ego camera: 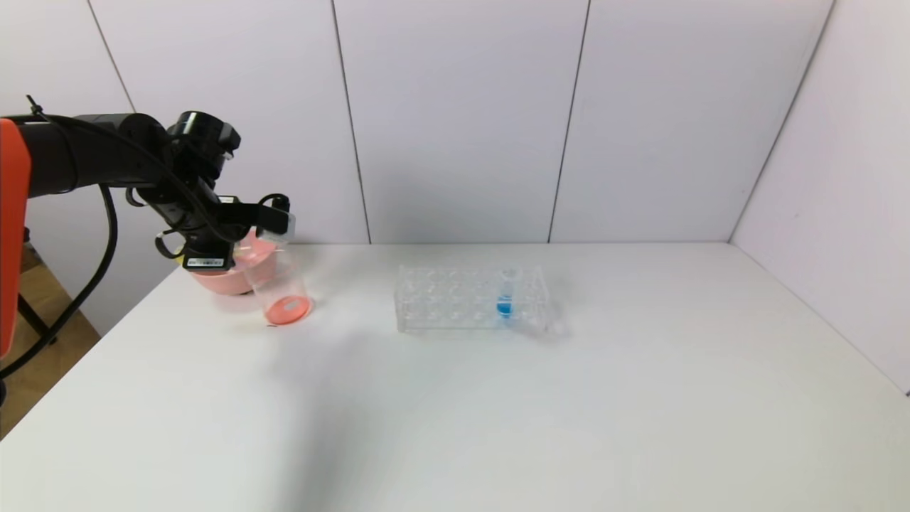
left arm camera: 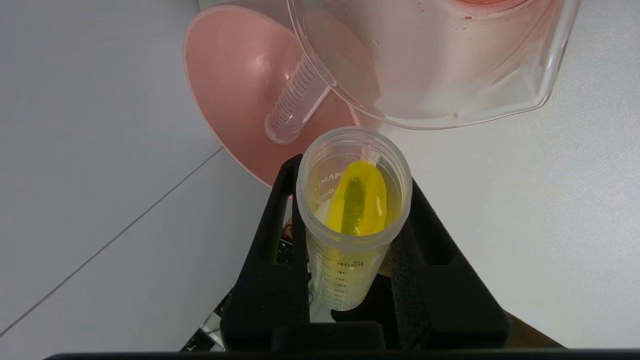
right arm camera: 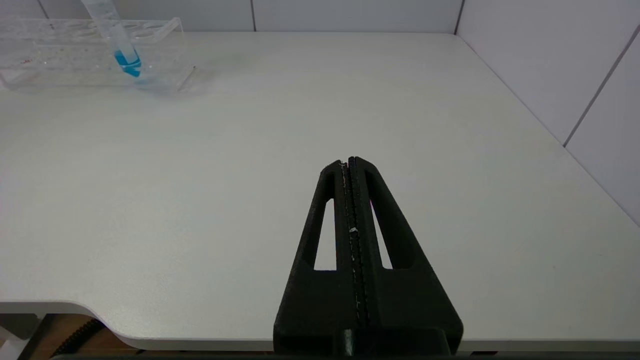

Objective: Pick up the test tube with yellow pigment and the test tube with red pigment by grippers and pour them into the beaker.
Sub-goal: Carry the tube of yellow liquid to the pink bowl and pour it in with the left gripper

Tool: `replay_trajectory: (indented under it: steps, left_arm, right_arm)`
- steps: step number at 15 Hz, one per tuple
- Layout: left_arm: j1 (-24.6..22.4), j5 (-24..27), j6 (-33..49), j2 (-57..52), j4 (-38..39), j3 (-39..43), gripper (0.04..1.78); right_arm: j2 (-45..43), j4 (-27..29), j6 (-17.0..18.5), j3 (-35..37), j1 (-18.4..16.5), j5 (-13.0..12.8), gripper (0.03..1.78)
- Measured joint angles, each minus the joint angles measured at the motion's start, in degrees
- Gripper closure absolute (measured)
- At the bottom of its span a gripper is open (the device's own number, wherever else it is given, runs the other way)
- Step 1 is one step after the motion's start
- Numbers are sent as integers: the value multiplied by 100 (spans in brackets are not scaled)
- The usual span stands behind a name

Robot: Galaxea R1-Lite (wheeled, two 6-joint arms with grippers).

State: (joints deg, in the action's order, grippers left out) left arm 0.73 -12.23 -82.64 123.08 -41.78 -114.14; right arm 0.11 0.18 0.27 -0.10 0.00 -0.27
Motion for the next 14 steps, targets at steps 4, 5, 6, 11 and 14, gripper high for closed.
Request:
replay_trajectory:
  steps: [4, 5, 6, 11, 14]
  left_arm:
    - [34, -149, -13, -23, 24, -2, 135]
    - [39, -166, -13, -23, 29, -2, 135]
    - [45, -233, -13, -23, 33, -2, 135]
    - [106, -391, -11, 22, 121, -5, 135]
    - [116, -393, -13, 32, 132, -5, 135]
  right_arm:
    - [0, 0, 0, 0, 0, 2, 170]
    - [0, 0, -2, 0, 0, 0, 170]
    - [0, 0, -2, 0, 0, 0, 170]
    - [0, 0, 0, 0, 0, 0, 170]
    - [0, 0, -2, 0, 0, 0, 170]
